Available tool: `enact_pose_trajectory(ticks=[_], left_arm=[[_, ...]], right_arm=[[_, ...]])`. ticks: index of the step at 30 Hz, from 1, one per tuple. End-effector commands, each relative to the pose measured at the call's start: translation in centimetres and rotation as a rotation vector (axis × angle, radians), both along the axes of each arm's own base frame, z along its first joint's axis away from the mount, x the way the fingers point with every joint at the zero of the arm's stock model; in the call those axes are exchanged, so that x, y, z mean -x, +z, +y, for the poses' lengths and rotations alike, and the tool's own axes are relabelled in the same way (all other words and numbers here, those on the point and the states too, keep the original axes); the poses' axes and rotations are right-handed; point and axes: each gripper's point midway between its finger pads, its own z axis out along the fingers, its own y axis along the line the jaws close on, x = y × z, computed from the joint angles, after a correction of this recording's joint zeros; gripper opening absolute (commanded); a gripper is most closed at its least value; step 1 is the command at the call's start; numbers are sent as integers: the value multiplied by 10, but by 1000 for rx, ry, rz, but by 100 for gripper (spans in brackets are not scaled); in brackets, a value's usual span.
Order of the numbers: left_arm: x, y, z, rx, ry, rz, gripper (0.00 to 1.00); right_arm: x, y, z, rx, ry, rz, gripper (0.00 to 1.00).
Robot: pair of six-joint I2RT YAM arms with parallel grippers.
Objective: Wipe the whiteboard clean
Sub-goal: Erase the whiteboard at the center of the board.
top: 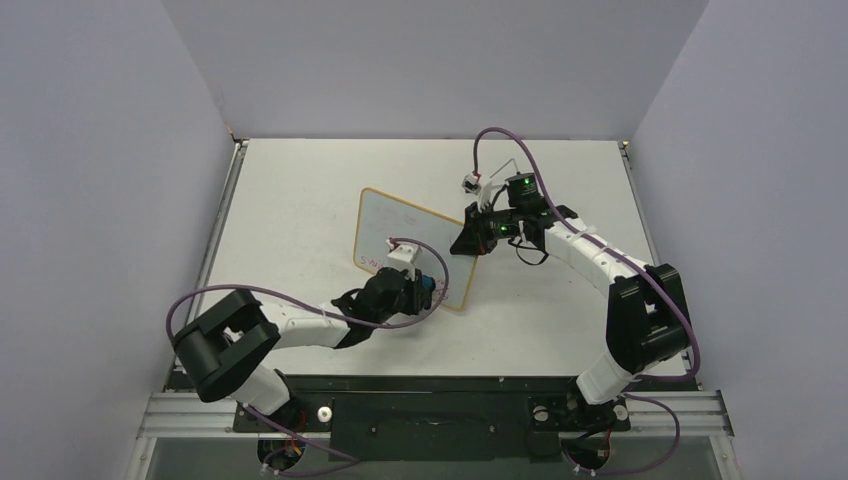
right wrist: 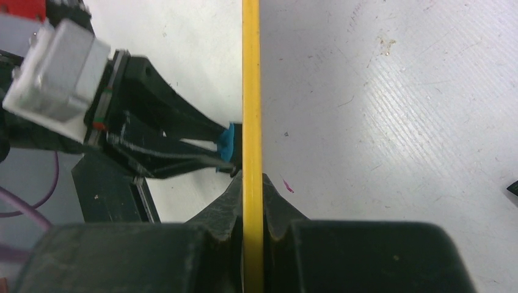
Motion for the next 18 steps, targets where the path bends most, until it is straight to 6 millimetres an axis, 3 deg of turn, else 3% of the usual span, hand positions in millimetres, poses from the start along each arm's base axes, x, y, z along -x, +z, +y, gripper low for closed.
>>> enact_pose_trajectory(ticks=[1,5,14,18], left_arm=[[-25,19,30,56,141,-37,0],[-25,23,31,57,138,-40,0],[-2,33,-32,66,-21,-77,0],[2,35,-44,67,-33,-80,0]], right_arm=[[8,8,4,-14,24,8,0],[8,8,5,-13,25,7,0],[7,7,5,-11,24,10,0],[8,8,5,-13,25,9,0]])
